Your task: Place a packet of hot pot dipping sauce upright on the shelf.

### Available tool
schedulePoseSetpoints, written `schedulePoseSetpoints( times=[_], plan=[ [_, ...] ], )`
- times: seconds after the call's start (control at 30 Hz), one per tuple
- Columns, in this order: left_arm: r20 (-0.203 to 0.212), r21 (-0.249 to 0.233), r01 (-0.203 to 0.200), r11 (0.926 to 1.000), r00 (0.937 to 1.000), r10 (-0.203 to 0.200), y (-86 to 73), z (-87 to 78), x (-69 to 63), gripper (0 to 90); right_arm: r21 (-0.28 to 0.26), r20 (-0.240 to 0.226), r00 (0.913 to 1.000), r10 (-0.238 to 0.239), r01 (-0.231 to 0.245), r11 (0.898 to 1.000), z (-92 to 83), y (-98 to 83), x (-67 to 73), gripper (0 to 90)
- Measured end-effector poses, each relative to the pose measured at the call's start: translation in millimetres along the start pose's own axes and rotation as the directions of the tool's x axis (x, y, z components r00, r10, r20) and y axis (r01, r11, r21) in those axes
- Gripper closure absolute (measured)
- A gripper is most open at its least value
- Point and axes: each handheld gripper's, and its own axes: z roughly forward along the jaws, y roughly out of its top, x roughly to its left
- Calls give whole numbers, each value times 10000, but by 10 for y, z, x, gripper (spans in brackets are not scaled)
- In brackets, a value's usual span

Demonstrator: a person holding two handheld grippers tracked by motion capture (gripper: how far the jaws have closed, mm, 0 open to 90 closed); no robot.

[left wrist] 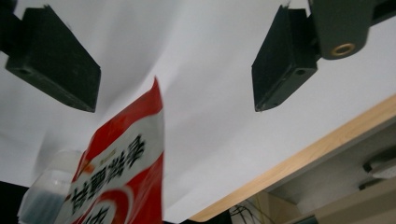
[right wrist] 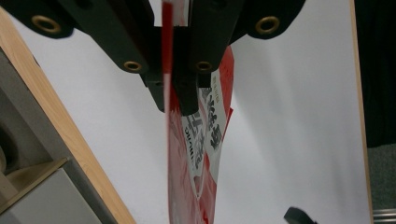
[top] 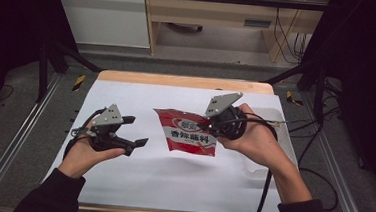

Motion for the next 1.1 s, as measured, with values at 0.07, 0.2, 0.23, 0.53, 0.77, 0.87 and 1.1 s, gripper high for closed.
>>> schedulePoseSetpoints(
  times=[0.07,0.2,0.23,0.53,0.77,0.87,1.1],
  plan=[
    [-152,71,157,9999,9998,-156,-94,5,1,127,-119,21,9999,99,-99,9999,-71,-2,-16,896],
    [-418,175,260,9995,9988,-253,-290,20,-27,114,-325,173,9996,238,-232,9992,-210,8,-38,896],
    [-433,233,260,9994,9987,-250,-342,28,-39,109,-355,217,9994,288,-280,9990,-247,9,-42,897],
    [-876,465,439,9980,9954,-397,-718,119,-65,82,-603,627,9959,647,-610,9963,-542,-72,-104,897],
    [-1215,481,805,9956,9898,-742,-915,119,-30,80,-750,908,9911,971,-904,9931,-737,-197,-138,896],
    [-1417,533,842,9950,9870,-760,-978,104,-20,74,-853,1071,9879,1119,-1030,9910,-834,-271,-151,897],
    [-1650,420,1120,9928,9808,-1036,-1034,85,31,73,-962,1368,9804,1421,-1296,9869,-1057,-455,-188,897]
  ],
)
